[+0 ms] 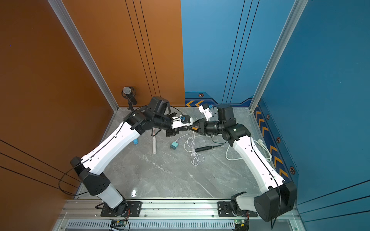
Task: Charge the electric toothbrush
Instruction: Pick up the charging cable from the center of the board.
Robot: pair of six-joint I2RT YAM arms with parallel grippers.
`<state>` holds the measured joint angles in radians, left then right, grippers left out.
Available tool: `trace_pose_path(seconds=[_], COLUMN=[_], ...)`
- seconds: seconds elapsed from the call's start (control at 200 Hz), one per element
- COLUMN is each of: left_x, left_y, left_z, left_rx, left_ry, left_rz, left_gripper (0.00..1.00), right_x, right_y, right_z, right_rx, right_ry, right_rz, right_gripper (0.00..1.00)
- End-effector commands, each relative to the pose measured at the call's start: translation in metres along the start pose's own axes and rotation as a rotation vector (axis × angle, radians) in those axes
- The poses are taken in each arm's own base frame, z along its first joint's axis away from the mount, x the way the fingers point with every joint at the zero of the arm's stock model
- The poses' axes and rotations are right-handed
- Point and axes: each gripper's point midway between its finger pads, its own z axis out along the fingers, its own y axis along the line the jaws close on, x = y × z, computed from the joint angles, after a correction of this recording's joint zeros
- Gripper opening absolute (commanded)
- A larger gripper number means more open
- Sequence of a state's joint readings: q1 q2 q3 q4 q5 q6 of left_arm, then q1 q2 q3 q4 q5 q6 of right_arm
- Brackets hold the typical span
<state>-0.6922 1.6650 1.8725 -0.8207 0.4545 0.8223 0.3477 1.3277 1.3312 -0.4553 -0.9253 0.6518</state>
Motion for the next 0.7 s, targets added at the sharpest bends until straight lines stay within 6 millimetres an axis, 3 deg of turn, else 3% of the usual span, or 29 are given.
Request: trace_pose_path(seconds=[0.0,0.3,0.33,0.405,0.465,0.505,0.606,0.696], left_x=[-0.023,-0.031,-0.031,-0.030,-0.026,-0.020,0.006,0.058], left_y=[0.011,0.009,0.010,0.012,0.015,0.019,0.038,0.063], left_z=[-0.007,-0.006,-0.005,-0.004,-0.007,-0.010,-0.022,-0.033], left_rx=[-0.032,-0.001,-0.003,-0.006,-0.017,-0.037,-0.114,-0.260], left_ry=[-0.088,-0.123,-0.122,-0.119,-0.110,-0.092,-0.042,0.040], left_rz=[0.035,0.020,0.015,-0.012,-0.052,-0.103,-0.365,-0.763], left_gripper=[0.00,0.00,0.11,0.51,0.68,0.74,0.76,0.74], right_x=[0.017,0.008,0.006,0.000,-0.006,-0.010,-0.015,-0.017], right_y=[0.004,0.013,0.013,0.009,-0.001,-0.012,-0.035,-0.051], right_z=[0.000,0.000,-0.001,-0.007,-0.013,-0.018,-0.029,-0.036], right_rx=[-0.018,-0.015,-0.009,0.022,0.062,0.102,0.189,0.268], right_ry=[0.052,0.010,-0.001,-0.040,-0.082,-0.111,-0.168,-0.214], right_rz=[0.012,-0.012,-0.013,-0.014,-0.001,0.013,0.036,0.035], right_gripper=[0.15,0.01,0.01,0.00,0.00,0.00,0.00,0.00])
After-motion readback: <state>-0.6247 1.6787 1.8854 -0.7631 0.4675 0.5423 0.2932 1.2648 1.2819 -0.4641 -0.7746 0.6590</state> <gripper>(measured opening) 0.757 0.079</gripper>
